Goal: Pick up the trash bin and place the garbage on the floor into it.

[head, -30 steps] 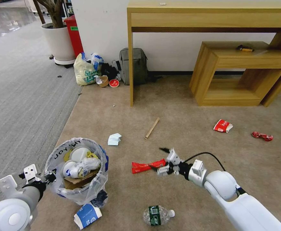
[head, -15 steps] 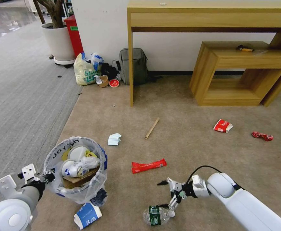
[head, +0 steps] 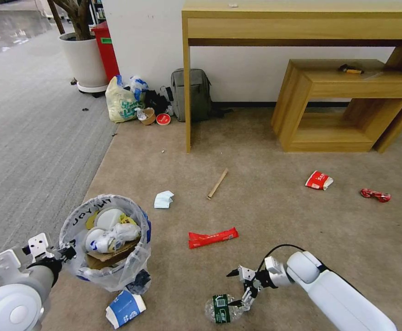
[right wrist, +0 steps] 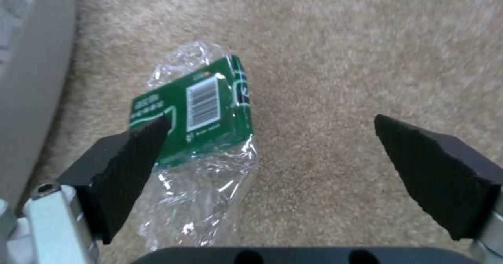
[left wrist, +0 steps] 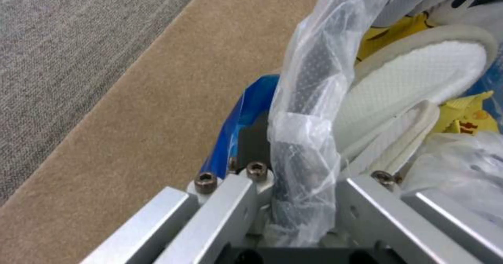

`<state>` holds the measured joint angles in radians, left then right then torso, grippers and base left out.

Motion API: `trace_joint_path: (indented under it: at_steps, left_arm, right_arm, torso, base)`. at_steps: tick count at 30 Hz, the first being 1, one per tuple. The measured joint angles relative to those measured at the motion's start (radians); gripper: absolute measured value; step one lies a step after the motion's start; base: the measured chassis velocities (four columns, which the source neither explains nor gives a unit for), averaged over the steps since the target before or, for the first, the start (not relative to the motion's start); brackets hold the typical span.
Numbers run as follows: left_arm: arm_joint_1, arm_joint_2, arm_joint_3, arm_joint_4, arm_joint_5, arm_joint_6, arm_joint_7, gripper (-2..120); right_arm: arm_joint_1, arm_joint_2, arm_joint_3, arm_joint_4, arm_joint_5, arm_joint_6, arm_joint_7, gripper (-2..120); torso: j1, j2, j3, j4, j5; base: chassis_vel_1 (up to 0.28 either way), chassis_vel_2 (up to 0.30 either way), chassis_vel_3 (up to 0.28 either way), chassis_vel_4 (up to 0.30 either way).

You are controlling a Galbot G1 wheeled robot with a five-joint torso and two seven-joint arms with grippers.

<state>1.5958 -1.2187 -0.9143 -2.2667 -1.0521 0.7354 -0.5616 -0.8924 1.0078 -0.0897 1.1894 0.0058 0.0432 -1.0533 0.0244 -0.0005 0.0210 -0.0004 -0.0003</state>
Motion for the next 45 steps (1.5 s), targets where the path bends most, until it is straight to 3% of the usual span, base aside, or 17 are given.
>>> trace_joint_path:
  at_steps: [14,28,45]
  left_arm:
    - [0.001,0.003,0.004,-0.010,-0.017,0.000,-0.017,0]
    - [-0.002,0.003,0.012,-0.014,-0.019,0.000,-0.023,0]
    - [-0.002,0.006,0.015,-0.023,-0.019,0.000,-0.023,0]
  right_arm:
    - [0.072,0.130,-0.046,-0.162,-0.046,-0.025,0.044,99]
    - [0.041,0.108,-0.044,-0.139,-0.023,-0.029,0.047,83]
    - [0.009,0.105,-0.026,-0.132,-0.008,-0.027,0.083,22]
  torso:
    - [0.000,0.000,0.000,0.0001,0.0002]
    - [0.000,0.000,0.000,-0.0001,0.0001]
    - [0.000,0.000,0.000,0.0002,0.0003]
  base:
    - [0.000,0.000,0.000,0.000]
    - [0.000,0.000,0.000,0.000]
    - [0.000,0.000,0.000,0.000]
